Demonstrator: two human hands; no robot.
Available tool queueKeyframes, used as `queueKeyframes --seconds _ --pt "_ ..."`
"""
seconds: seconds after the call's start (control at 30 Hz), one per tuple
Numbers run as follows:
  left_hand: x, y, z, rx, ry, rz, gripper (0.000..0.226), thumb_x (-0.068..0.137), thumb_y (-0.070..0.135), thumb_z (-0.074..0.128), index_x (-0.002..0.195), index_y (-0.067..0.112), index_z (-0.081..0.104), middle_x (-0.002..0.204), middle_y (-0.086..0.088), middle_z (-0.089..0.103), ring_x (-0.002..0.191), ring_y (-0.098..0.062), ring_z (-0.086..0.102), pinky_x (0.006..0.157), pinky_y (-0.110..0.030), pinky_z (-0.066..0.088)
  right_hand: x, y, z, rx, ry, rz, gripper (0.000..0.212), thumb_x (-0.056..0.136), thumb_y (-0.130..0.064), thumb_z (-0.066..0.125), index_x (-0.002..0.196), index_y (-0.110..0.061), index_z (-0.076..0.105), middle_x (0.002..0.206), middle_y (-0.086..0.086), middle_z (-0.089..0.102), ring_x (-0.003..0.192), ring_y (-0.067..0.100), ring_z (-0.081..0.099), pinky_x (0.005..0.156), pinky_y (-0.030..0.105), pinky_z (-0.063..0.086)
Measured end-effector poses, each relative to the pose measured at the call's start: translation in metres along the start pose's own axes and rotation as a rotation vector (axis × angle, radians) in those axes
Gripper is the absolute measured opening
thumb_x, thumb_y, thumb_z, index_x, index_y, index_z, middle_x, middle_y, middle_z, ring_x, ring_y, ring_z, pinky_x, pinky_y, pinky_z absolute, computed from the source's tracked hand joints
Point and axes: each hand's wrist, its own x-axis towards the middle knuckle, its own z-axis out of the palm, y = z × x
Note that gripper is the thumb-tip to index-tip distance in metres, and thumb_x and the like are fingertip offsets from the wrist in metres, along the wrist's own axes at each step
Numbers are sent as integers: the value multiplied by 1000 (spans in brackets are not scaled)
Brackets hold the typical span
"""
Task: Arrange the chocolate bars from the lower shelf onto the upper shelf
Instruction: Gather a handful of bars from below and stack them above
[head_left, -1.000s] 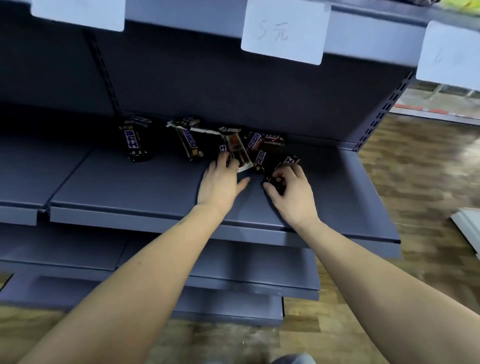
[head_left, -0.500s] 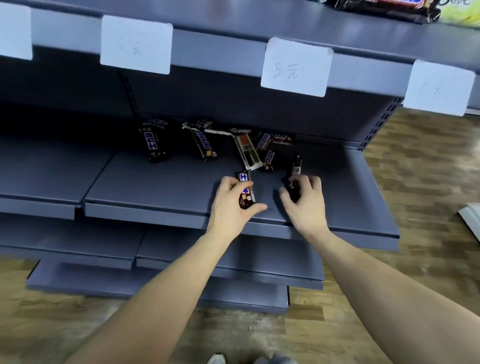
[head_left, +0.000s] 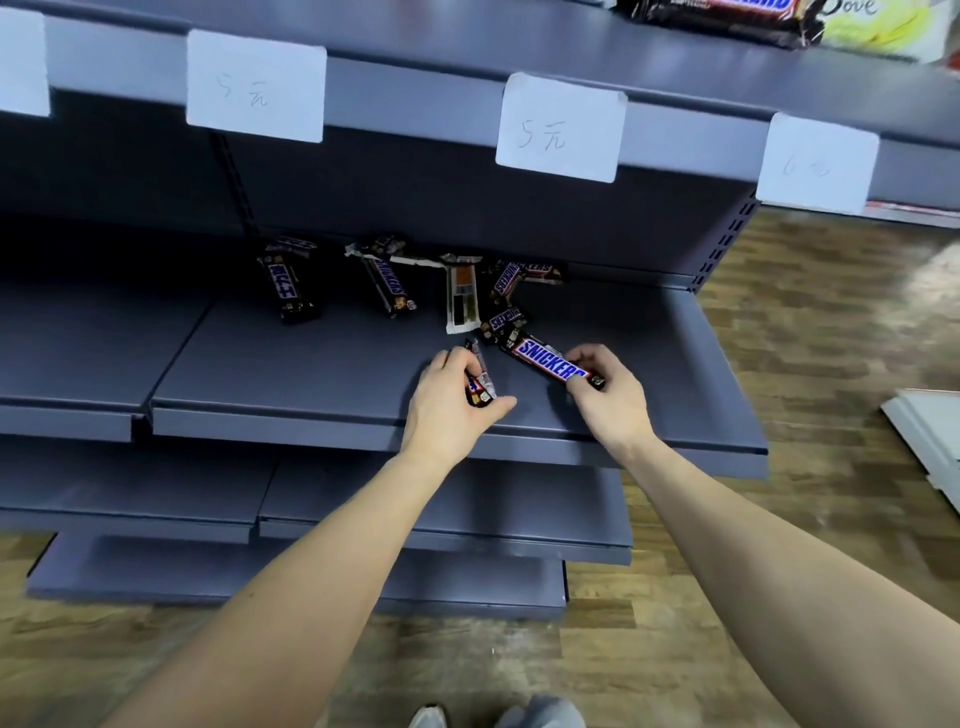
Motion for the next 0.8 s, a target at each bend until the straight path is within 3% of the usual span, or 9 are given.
queueKeyframes --seconds 0.2,0.33,0.43,0.53,0.7,0.8 --pt "1 1 -4 21 -9 -51 27 76 32 66 93 26 46 90 8 54 76 -14 55 66 -30 47 4 0 -2 31 -36 35 28 82 -9 53 92 -31 67 78 -12 66 69 9 55 65 20 42" --pt "5 -1 -17 39 3 -67 26 84 22 58 107 27 48 88 10 61 77 -13 60 67 -33 50 5 4 -2 -17 -3 2 27 83 -13 53 90 -35 68 97 -8 63 84 11 60 77 23 45" --pt "7 -5 -25 135 30 -31 27 90 21 54 117 26 53 105 6 60 85 -18 61 73 -37 52 4 8 0 -82 -6 -64 20 81 -17 59 90 -32 69 104 -14 57 97 11 58 92 28 47" --pt "9 -10 -27 181 59 -6 24 91 22 55 114 20 62 118 7 51 85 -16 60 73 -33 51 4 13 2 -167 -18 -152 19 74 -31 70 93 -31 68 103 -15 58 103 12 56 94 29 46" --pt "8 -9 -29 216 41 -25 24 89 24 59 111 22 67 95 6 59 74 -12 55 65 -29 47 5 16 3 -194 -9 -172 24 73 -30 73 96 -29 70 104 -13 59 105 13 56 96 32 46" --pt "5 -5 -29 241 18 4 30 89 31 58 119 28 62 82 9 60 80 -14 54 69 -35 50 6 16 3 -194 2 -161 24 72 -27 73 96 -28 71 105 -13 60 105 13 56 96 32 46"
